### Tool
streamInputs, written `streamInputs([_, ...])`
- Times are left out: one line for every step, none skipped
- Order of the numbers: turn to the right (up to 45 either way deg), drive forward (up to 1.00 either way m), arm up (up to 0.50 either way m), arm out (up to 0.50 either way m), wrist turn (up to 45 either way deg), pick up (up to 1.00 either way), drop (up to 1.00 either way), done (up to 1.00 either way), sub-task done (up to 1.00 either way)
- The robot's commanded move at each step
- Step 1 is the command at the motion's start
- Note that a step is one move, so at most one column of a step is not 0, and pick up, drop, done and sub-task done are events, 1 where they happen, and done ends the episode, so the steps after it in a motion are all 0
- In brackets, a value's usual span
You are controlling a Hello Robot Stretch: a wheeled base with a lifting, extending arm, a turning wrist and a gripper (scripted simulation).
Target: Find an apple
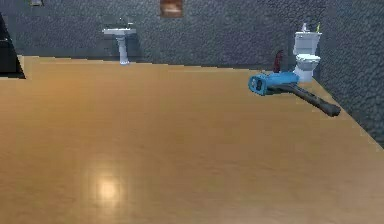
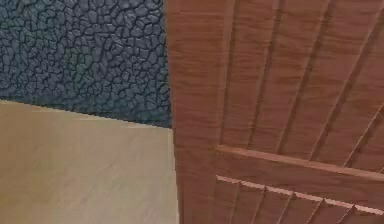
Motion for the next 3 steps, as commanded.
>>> streamInputs([-33.0, 0.00, 0.00, 0.00, 0.0, 0.00, 0.00, 0.00, 0.00])
streamInputs([0.0, 1.00, 0.00, 0.00, 0.0, 0.00, 0.00, 0.00, 0.00])
streamInputs([0.0, 0.05, 0.00, 0.00, 0.0, 0.00, 0.00, 0.00, 0.00])
